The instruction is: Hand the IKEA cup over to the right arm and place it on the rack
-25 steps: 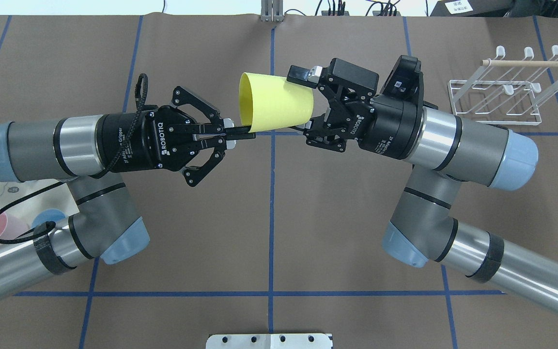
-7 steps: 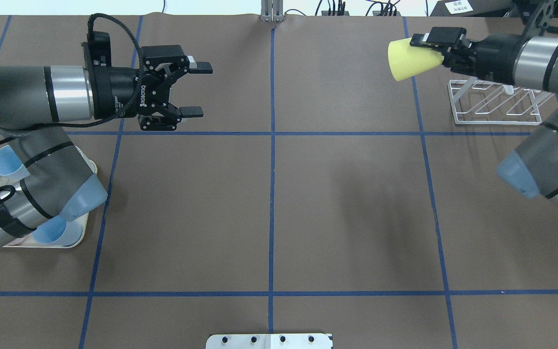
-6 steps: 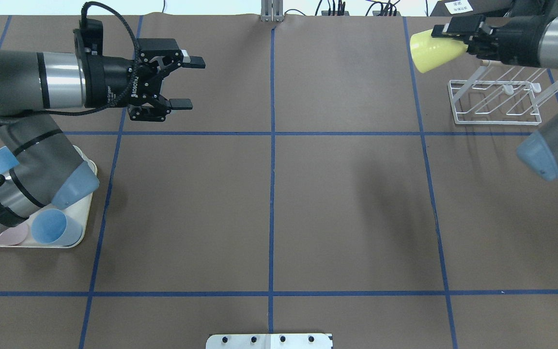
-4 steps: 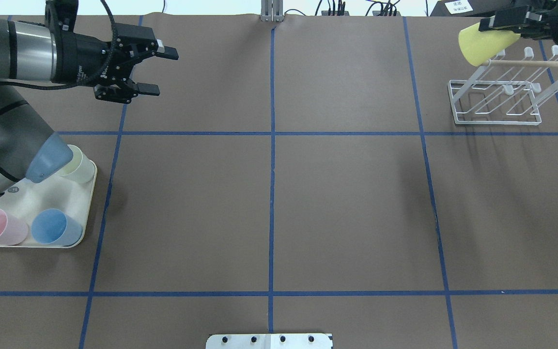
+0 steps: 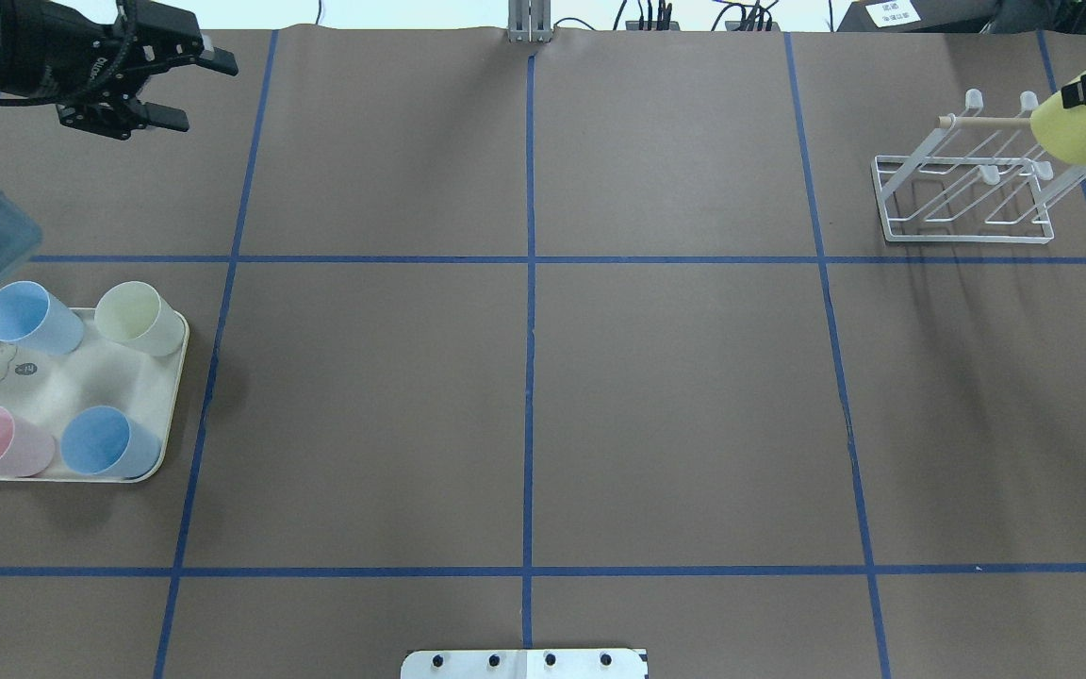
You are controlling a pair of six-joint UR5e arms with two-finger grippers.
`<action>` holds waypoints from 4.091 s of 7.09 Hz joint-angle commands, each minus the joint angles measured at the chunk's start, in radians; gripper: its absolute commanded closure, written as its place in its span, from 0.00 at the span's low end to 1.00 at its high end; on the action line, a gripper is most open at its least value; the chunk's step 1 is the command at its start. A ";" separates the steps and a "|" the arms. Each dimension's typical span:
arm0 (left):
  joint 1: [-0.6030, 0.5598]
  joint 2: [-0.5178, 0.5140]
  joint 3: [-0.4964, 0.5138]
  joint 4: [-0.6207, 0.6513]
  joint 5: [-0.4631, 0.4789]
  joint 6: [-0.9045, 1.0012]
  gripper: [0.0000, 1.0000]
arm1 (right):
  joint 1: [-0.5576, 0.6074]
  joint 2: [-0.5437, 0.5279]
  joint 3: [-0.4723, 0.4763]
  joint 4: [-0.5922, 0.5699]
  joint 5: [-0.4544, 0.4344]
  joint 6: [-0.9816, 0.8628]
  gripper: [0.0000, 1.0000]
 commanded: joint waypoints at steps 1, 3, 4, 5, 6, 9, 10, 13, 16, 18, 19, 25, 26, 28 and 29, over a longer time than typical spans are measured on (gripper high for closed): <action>-0.015 0.052 -0.007 0.025 -0.007 0.102 0.00 | -0.022 -0.006 0.020 -0.115 -0.012 -0.058 1.00; -0.015 0.057 -0.013 0.024 -0.007 0.102 0.00 | -0.067 -0.004 -0.015 -0.104 -0.016 -0.050 1.00; -0.014 0.057 -0.012 0.024 -0.005 0.102 0.00 | -0.105 0.005 -0.023 -0.104 -0.031 -0.046 1.00; -0.012 0.057 -0.012 0.024 -0.005 0.101 0.00 | -0.116 0.008 -0.032 -0.100 -0.045 -0.046 1.00; -0.012 0.057 -0.012 0.024 -0.005 0.101 0.00 | -0.118 0.032 -0.053 -0.099 -0.047 -0.046 1.00; -0.012 0.058 -0.013 0.024 -0.005 0.101 0.00 | -0.118 0.060 -0.086 -0.099 -0.048 -0.044 1.00; -0.012 0.057 -0.013 0.024 -0.004 0.101 0.00 | -0.118 0.060 -0.089 -0.099 -0.059 -0.044 1.00; -0.012 0.057 -0.015 0.024 -0.005 0.101 0.00 | -0.121 0.080 -0.127 -0.101 -0.093 -0.044 1.00; -0.012 0.057 -0.019 0.024 -0.004 0.101 0.00 | -0.141 0.089 -0.150 -0.101 -0.093 -0.044 1.00; -0.012 0.058 -0.027 0.024 -0.004 0.096 0.00 | -0.147 0.102 -0.168 -0.101 -0.093 -0.044 0.99; -0.014 0.058 -0.030 0.024 -0.004 0.095 0.00 | -0.147 0.103 -0.172 -0.099 -0.093 -0.044 0.99; -0.008 0.071 -0.038 0.025 -0.001 0.093 0.00 | -0.159 0.115 -0.283 0.023 -0.090 -0.033 0.00; -0.008 0.069 -0.039 0.025 -0.001 0.095 0.00 | -0.159 0.117 -0.284 0.023 -0.087 -0.027 0.00; -0.012 0.072 -0.032 0.027 -0.005 0.110 0.00 | -0.158 0.111 -0.227 0.023 -0.058 -0.010 0.00; -0.015 0.087 -0.032 0.036 -0.005 0.177 0.00 | -0.156 0.106 -0.189 0.025 -0.050 0.069 0.00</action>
